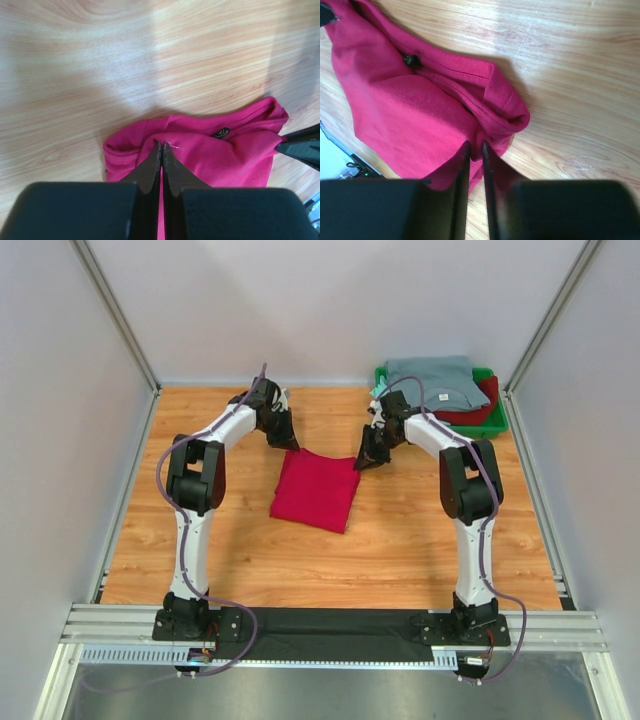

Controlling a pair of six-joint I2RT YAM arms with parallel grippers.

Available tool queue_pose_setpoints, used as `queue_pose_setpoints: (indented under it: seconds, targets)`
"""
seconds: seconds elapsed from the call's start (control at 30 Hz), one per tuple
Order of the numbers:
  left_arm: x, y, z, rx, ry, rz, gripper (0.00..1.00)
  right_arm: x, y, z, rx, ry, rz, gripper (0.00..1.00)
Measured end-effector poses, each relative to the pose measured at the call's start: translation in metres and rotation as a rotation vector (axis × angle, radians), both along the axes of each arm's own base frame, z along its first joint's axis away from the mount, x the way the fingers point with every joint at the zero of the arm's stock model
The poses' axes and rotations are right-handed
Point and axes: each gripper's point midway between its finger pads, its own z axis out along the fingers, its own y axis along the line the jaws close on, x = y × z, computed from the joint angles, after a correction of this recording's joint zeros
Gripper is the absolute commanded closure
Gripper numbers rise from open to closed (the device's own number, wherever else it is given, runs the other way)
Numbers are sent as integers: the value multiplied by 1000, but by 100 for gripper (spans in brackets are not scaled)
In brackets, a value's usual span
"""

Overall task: Fold and stack the t-shirts
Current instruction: Neatly place the folded tshirt to the corner

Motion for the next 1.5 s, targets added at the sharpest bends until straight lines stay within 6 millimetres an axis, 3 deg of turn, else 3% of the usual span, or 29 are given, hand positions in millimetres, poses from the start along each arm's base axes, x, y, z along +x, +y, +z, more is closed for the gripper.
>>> queue_pose_setpoints:
  seconds: [0.13,0.27,0.47,0.57,0.73,0.97,1.0,1.07,1.17,1.2,1.27,1.4,1.5]
  targets:
    - [1,0,1,2,-4,2,100,1,-2,-1,-12,-2,-8,100]
    - [-1,7,4,24,2,21,100,-2,-8,2,-47,3,-25,100]
    - [1,17,40,27,-52,45,100,-5,-10,38,-42,-46,-51,100]
    - [8,19,51,25,-78,53,100,-2,-11,45,-41,-67,-57,99]
    - [32,16,49,18,-105,58,100,14,-11,27,-47,-66,-67,98]
    - [57,17,1,52,-84,68,100,43,-22,-18,-101,-97,-82,94]
    - [59,17,-1,54,-84,70,91,45,-23,-19,-105,-109,-83,93]
    - [65,18,-3,59,-90,80,91,55,-25,-14,-119,-148,-82,91]
    - [78,29,4,81,-130,117,76,77,-25,3,-132,-232,-82,88]
    - [82,34,7,86,-143,128,66,83,-26,8,-137,-254,-84,81]
    - [87,49,10,107,-156,162,60,94,-27,18,-143,-287,-90,74]
    - [86,77,20,142,-157,213,57,117,-32,33,-165,-345,-107,61]
    - [66,86,35,130,-141,209,56,118,-38,36,-203,-339,-118,58]
